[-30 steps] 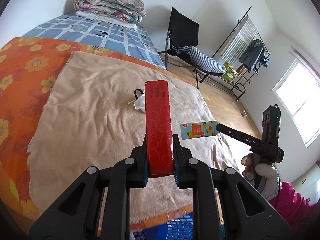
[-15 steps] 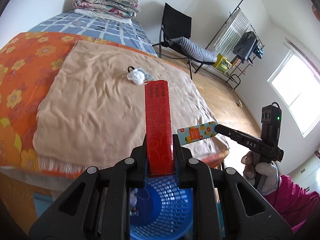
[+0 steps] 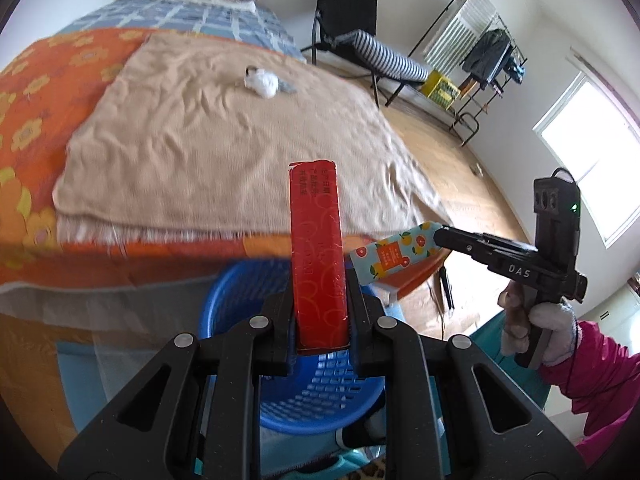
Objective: Collect trash
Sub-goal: 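Carry the red box and teal tube over the blue basket, then open both tools to drop the box and tube into the basket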
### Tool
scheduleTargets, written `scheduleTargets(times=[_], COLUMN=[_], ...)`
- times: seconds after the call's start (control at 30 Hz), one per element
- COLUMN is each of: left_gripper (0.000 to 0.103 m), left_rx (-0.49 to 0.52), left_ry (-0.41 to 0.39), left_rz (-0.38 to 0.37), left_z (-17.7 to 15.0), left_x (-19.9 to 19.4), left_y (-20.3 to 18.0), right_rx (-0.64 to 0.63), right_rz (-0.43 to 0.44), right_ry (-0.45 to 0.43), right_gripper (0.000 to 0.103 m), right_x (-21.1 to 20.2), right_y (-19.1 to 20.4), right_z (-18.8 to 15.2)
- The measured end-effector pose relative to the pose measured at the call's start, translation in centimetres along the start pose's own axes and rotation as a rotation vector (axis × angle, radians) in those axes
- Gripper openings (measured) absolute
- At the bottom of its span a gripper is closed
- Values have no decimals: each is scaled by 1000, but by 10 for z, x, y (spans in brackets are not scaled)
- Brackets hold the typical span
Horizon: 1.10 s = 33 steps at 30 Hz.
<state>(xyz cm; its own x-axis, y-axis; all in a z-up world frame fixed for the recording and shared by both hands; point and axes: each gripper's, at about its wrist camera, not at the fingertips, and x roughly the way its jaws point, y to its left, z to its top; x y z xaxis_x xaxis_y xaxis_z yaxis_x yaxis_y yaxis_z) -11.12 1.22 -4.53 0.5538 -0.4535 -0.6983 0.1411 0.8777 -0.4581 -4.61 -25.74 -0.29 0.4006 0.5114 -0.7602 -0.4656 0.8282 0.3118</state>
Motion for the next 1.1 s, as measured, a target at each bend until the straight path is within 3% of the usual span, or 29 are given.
scheduleTargets(times=[0.3, 0.63, 1.1], left_gripper=[18, 18, 18], left_rx=[16, 62, 85], left_ry=[124, 232, 278], left_rz=[60, 118, 132], left_z=[-38, -60, -63], left_x=[39, 71, 84], left_y=[-2, -6, -11], right_rx=[-15, -53, -17], right_rz=[-4, -7, 1], right_ry=[89, 180, 244], right_gripper=[17, 17, 17], right_x=[18, 42, 55], right_y=[7, 17, 13], right_z=[-26, -44, -51])
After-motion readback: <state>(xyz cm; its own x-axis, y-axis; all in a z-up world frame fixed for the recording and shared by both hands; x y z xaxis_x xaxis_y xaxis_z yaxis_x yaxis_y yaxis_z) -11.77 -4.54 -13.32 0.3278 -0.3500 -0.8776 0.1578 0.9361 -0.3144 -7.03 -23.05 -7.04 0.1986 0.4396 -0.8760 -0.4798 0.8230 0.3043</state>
